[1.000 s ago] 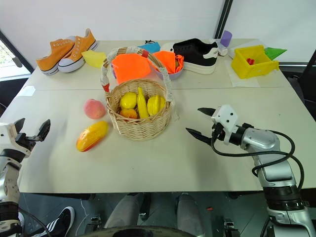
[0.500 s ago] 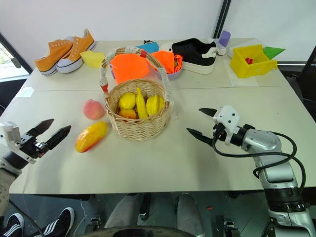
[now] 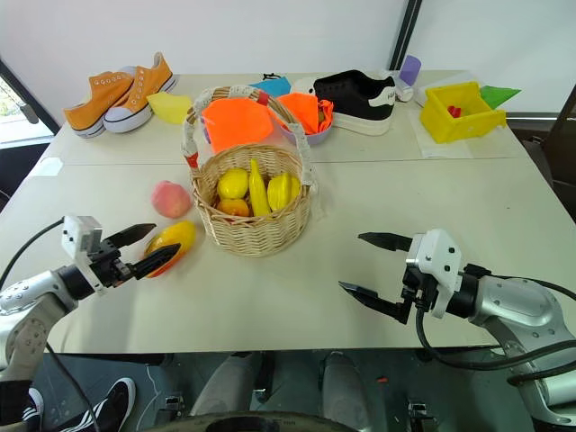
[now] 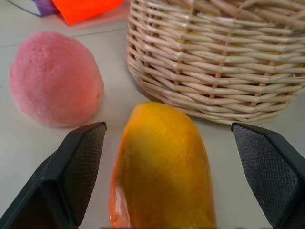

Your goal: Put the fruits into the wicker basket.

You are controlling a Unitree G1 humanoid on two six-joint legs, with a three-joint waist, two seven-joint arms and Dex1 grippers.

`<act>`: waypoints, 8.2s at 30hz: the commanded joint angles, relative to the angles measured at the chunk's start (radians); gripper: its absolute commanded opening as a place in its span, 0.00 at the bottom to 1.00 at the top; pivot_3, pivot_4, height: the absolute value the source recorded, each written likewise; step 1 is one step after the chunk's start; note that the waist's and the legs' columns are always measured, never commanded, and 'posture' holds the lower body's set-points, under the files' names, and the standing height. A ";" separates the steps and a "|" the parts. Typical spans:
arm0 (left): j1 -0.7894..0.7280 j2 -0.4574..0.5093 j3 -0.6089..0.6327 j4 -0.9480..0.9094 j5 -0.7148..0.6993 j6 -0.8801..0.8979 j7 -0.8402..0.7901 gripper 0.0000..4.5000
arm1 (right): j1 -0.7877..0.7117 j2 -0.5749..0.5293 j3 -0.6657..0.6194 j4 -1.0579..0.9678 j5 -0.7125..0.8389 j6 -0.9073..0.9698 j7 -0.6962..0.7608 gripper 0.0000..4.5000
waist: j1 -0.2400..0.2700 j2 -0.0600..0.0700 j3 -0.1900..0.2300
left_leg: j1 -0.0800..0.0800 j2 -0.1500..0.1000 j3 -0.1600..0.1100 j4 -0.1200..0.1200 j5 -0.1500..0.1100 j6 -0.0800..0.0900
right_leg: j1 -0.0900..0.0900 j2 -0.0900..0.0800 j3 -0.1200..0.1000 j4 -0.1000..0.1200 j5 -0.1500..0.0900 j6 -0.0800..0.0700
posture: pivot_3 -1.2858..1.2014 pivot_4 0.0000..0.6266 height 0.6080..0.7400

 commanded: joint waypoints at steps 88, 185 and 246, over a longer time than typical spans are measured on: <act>-0.398 -0.059 0.010 0.192 0.102 0.062 0.356 0.99 | -0.268 0.085 0.203 0.101 -0.078 -0.040 -0.075 1.00 | 0.003 -0.002 0.000 | -0.004 -0.002 0.000 0.010 -0.003 0.005 | -0.001 0.000 -0.001 0.001 0.001 0.001 | 0.52 0.24 1.00; 0.150 -0.031 0.318 -0.256 -0.273 0.020 -0.104 1.00 | -0.652 0.542 0.371 0.294 -0.378 0.117 -0.665 0.01 | -0.024 0.000 0.001 | -0.004 -0.001 0.001 0.002 -0.002 0.001 | -0.010 0.001 0.001 0.002 0.002 0.002 | 0.52 0.24 1.00; -0.280 -0.153 0.000 0.061 0.025 -0.145 0.085 1.00 | -0.424 0.469 -0.119 0.278 -0.518 -0.219 -1.017 0.99 | -0.019 0.004 0.001 | 0.000 -0.002 0.001 0.004 0.000 0.004 | 0.000 0.002 0.000 0.003 0.003 0.005 | 0.52 0.24 1.00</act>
